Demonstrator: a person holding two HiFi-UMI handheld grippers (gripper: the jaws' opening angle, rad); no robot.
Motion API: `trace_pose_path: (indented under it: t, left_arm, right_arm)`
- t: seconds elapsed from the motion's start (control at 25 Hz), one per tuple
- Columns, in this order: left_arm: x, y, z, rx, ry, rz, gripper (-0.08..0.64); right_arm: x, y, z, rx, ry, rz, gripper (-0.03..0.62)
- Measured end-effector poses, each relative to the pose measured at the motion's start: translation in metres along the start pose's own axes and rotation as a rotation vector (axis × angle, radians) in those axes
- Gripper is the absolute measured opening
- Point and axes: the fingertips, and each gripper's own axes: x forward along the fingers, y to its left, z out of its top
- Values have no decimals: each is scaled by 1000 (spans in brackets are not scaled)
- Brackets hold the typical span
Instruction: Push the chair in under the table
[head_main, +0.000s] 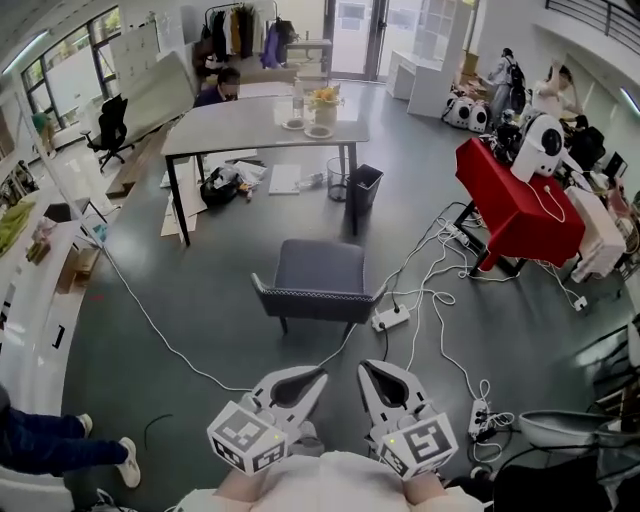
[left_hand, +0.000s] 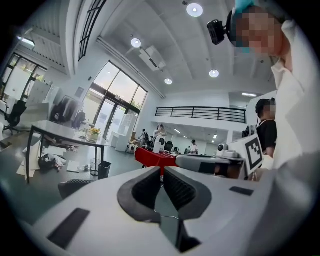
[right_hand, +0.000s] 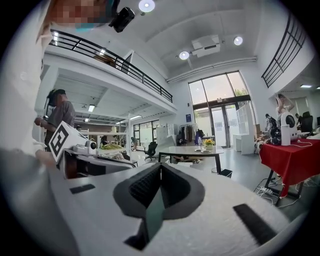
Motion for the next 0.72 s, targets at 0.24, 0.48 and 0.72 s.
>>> trace_pose_path:
  t: [0.24, 0.48, 0.72]
  left_arm:
    - [19, 56, -1, 3, 23, -13, 28]
    - [33, 87, -7, -23, 56, -5, 28]
    - [53, 113, -11, -36, 72, 14, 28]
  right_arm:
    - [49, -16, -6, 3, 22, -32, 2]
    - [74, -33, -13, 19, 54, -54, 2]
    - [93, -52, -21, 37, 68, -54, 2]
